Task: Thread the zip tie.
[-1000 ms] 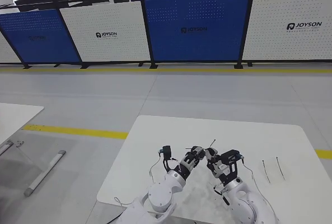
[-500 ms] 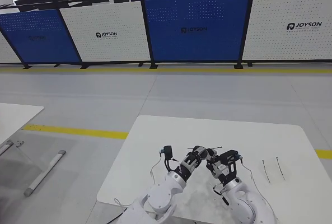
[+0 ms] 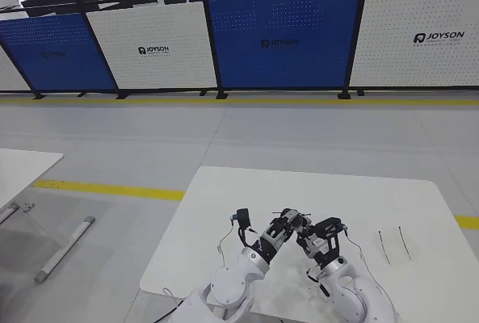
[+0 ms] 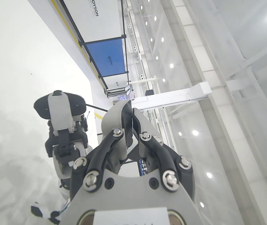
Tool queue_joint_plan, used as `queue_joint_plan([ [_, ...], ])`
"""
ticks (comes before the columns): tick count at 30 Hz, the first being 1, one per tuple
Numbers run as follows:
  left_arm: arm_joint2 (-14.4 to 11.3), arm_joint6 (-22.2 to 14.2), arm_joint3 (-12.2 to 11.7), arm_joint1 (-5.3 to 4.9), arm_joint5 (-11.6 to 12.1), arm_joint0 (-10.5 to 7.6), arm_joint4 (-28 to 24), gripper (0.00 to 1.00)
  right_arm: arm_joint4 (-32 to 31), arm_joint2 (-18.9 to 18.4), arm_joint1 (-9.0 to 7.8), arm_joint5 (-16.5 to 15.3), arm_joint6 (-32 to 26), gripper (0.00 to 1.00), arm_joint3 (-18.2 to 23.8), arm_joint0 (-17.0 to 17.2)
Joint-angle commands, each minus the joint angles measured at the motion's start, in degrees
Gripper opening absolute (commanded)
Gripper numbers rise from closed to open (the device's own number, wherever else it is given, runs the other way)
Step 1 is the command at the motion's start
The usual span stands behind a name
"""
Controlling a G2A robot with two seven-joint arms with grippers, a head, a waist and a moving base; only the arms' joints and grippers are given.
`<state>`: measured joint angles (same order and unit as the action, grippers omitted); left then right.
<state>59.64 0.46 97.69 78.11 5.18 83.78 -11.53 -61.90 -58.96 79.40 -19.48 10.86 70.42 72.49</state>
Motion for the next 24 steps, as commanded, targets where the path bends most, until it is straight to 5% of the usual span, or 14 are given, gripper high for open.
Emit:
queue_joint_plan([
  [1,0.02,0.06,0.33,-0.03,0.07,0.15,0.28,0.0,0.18,0.13,-0.02,0.0,0.08,0.0,-0.1,-0.03],
  [22,-0.1,0.45,2.13,-0.16,0.92,1.33,1.15,0.0,1.95,2.19,-0.6,0.0,1.16,0.0,-1.63,-1.19],
  [24,0.0,0.74,1.77,-0.15,0.72,1.19,1.11,0.0,2.35,2.08,-0.7,0.0,1.93,0.89,-1.33,-0.98],
])
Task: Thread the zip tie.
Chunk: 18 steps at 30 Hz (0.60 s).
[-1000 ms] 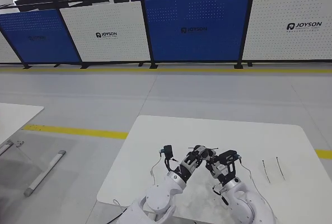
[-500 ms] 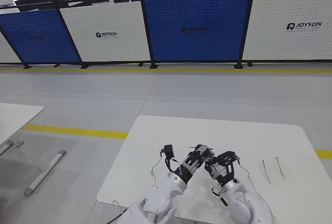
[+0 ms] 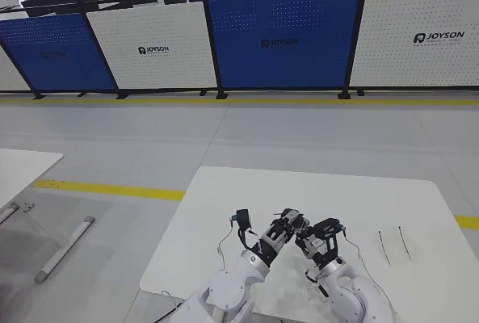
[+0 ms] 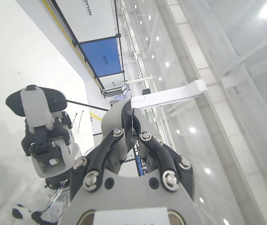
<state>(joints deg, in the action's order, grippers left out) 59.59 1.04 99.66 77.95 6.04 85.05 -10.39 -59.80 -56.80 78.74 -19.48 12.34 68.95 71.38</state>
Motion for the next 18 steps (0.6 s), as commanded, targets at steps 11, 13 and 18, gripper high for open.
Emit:
queue_joint_plan([
  [11,2.63,0.89,-4.91,0.04,-3.33,-2.6,-2.86,0.0,4.11,-6.87,-2.35,0.0,11.21,1.0,5.8,6.26],
  [13,3.04,0.98,-5.52,0.04,-3.5,-2.78,-3.51,0.0,4.85,-8.7,-2.99,0.0,13.0,1.0,7.79,7.92],
  [18,4.07,-1.64,-8.01,0.0,-4.5,-3.58,-7.22,0.0,6.13,-13.55,-4.98,0.0,16.48,1.0,12.93,12.74],
])
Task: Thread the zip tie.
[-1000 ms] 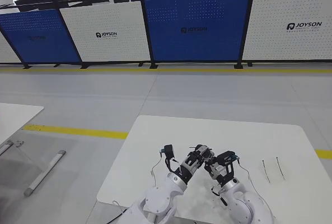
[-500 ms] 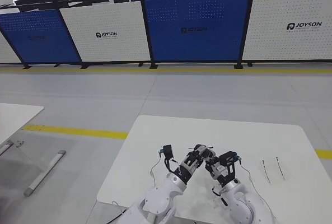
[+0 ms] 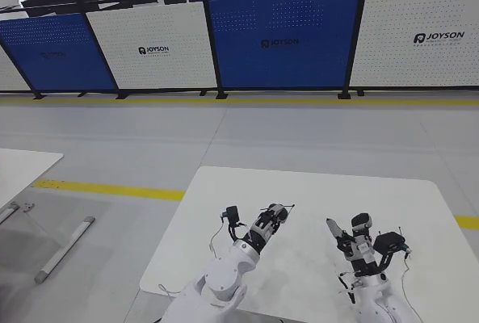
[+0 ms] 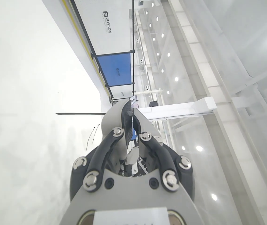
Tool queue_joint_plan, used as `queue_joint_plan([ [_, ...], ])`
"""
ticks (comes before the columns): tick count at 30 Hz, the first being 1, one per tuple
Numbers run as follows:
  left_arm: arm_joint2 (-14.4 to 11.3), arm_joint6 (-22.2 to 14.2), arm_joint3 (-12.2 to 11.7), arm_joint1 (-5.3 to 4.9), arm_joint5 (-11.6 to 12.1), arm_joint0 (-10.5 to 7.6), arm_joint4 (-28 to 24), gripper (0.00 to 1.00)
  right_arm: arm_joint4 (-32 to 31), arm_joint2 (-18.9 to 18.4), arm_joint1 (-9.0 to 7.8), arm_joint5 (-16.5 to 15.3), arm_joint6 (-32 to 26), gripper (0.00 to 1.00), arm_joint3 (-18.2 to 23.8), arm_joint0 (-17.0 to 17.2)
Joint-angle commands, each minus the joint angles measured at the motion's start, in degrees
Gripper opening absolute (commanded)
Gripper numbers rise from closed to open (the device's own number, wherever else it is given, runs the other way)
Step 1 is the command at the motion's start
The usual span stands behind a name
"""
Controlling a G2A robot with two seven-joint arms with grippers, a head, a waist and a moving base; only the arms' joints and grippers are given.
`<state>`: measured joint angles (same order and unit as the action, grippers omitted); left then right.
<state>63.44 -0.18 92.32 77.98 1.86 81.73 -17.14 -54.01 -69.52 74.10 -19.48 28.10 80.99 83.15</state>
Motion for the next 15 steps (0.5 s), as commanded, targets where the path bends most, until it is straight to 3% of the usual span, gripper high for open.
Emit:
queue_joint_plan([
  [1,0.25,-0.87,-1.29,-0.01,-0.7,-0.47,-1.06,0.0,0.98,-1.7,-0.7,0.0,1.95,1.0,1.83,2.04],
  [5,0.15,-0.52,-3.24,0.13,-0.1,-1.43,-1.4,0.0,3.58,-5.33,-2.35,0.0,6.61,1.0,4.91,6.52],
  [10,-1.62,0.22,-5.2,0.53,0.36,-2.76,-0.69,0.0,3.58,-5.33,-2.35,0.0,6.61,1.0,4.91,6.52],
  [15,-1.73,0.08,-5.24,0.55,0.42,-2.82,-0.71,0.0,3.58,-5.33,-2.35,0.0,6.61,1.0,4.91,6.52],
])
